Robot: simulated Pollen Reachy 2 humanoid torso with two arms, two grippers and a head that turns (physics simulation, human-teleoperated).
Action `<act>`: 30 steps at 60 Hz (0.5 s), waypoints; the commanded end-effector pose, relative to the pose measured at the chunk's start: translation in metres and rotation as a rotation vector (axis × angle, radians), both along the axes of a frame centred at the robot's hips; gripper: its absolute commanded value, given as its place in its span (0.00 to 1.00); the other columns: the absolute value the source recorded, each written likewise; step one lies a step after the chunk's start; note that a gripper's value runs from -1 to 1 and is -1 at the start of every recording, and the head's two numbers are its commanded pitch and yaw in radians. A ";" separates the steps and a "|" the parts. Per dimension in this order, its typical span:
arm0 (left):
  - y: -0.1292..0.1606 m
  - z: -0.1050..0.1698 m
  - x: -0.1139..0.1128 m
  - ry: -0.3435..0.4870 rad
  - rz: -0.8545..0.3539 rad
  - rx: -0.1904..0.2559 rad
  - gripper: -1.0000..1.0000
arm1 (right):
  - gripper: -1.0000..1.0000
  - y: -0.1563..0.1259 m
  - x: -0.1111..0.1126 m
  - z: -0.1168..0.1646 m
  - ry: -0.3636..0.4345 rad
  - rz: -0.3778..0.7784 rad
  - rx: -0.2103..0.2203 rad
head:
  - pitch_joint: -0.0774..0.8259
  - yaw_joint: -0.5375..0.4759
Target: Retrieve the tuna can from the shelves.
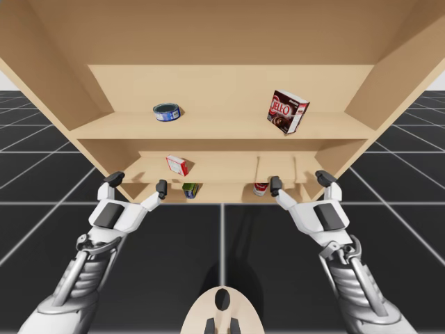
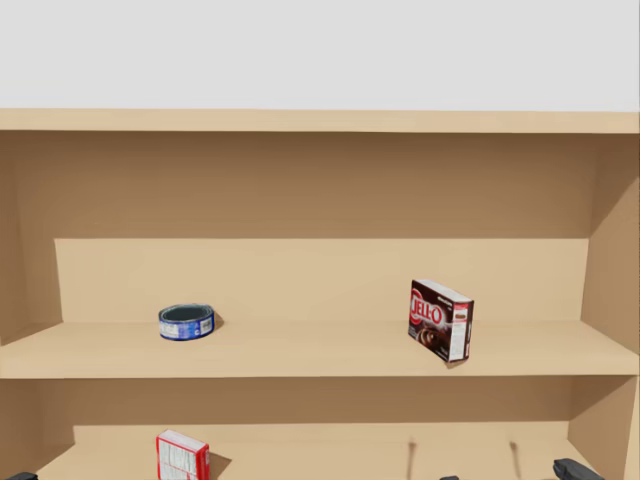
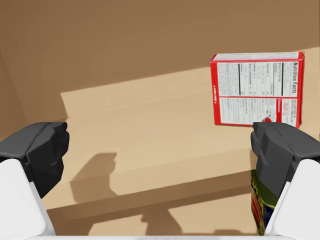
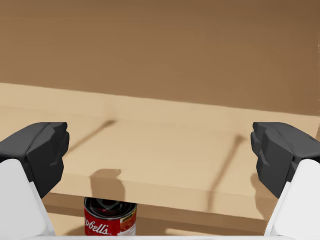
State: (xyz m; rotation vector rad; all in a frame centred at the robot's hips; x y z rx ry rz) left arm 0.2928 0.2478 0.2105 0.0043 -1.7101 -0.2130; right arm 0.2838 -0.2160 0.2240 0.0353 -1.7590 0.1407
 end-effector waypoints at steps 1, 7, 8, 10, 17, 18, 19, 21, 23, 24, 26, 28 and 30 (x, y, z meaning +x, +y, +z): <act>-0.002 0.000 -0.001 0.003 0.000 0.003 0.00 | 0.00 0.004 -0.002 -0.003 -0.003 -0.052 0.018 | 0.09 0.51; -0.003 0.000 -0.001 0.005 -0.001 0.003 0.00 | 0.00 0.002 -0.001 0.000 -0.001 -0.018 0.029 | 0.11 0.51; -0.003 0.000 -0.001 0.006 -0.001 0.004 0.00 | 0.00 0.002 -0.002 0.000 0.001 -0.018 0.030 | 0.12 0.51; -0.003 0.000 -0.001 0.006 -0.002 0.003 0.00 | 0.00 0.002 -0.001 0.000 0.001 -0.016 0.029 | 0.13 0.51; -0.004 0.000 -0.002 0.006 -0.004 0.002 0.00 | 0.00 -0.001 0.000 0.001 -0.002 -0.034 0.038 | 0.19 0.55; -0.004 0.000 -0.002 0.006 -0.004 0.002 0.00 | 0.00 -0.001 0.000 0.001 -0.002 -0.036 0.039 | 0.19 0.56; -0.004 0.000 -0.002 0.006 -0.004 0.003 0.00 | 0.00 -0.001 0.000 0.001 -0.002 -0.038 0.040 | 0.19 0.56; -0.004 0.000 -0.002 0.006 -0.003 0.004 0.00 | 0.00 -0.001 0.000 0.002 -0.004 -0.047 0.041 | 0.21 0.59; -0.004 0.000 -0.002 0.007 -0.004 0.004 0.00 | 0.00 -0.001 0.000 0.002 -0.007 -0.050 0.038 | 0.22 0.62; -0.004 0.000 -0.002 0.007 -0.004 0.004 0.00 | 0.00 -0.001 0.000 0.002 -0.007 -0.050 0.038 | 0.23 0.63; -0.004 0.000 -0.002 0.008 -0.004 0.004 0.00 | 0.00 -0.001 0.000 0.002 -0.009 -0.054 0.038 | 0.23 0.64; -0.004 0.000 -0.002 0.009 -0.004 0.005 0.00 | 0.00 -0.001 0.000 0.001 -0.012 -0.057 0.033 | 0.24 0.67; -0.004 0.000 -0.002 0.010 -0.004 0.004 0.00 | 0.00 -0.001 0.000 0.002 -0.013 -0.057 0.033 | 0.25 0.69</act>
